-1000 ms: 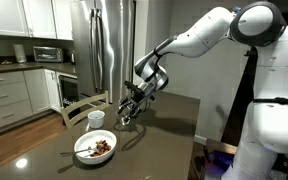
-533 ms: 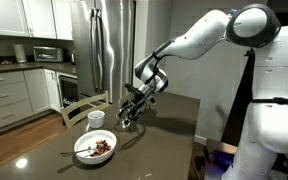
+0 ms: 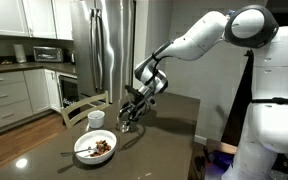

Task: Pour the contents in the glass cup into the white bowl

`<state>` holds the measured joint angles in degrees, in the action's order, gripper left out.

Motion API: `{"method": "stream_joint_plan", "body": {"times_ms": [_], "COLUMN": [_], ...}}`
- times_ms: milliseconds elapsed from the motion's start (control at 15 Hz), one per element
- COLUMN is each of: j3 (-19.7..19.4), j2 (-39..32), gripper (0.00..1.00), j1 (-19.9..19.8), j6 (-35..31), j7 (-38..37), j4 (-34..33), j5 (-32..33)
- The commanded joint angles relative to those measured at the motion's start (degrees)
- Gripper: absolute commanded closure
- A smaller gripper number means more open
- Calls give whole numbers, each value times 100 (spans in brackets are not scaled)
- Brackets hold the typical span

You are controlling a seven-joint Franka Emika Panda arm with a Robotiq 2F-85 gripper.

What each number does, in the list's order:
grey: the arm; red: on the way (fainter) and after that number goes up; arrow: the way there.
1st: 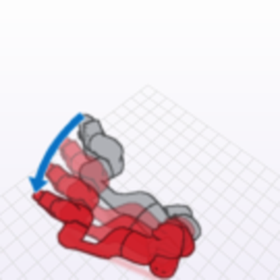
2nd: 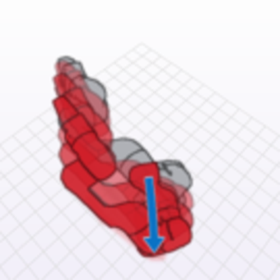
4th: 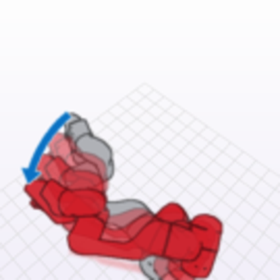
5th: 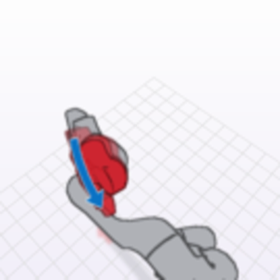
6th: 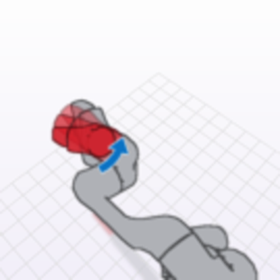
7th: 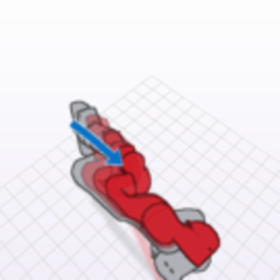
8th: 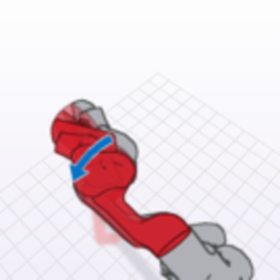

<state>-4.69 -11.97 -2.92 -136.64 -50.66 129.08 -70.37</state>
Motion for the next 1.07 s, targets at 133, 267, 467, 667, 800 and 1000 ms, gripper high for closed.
{"method": "stream_joint_plan", "body": {"times_ms": [133,267,467,667,800,1000], "j3": [-3,-3,-6,-20,-25,-19], "j2": [12,34,135,293,406,565], "gripper": [0,0,0,0,0,0], "j1": [-38,-32,-22,-8,2,3], "j6": [59,42,30,-1,-10,2], "j7": [110,109,97,63,18,-36], "j4": [-50,-45,-46,-100,-134,-155], "j5": [-202,-192,-146,-2,113,306]}}
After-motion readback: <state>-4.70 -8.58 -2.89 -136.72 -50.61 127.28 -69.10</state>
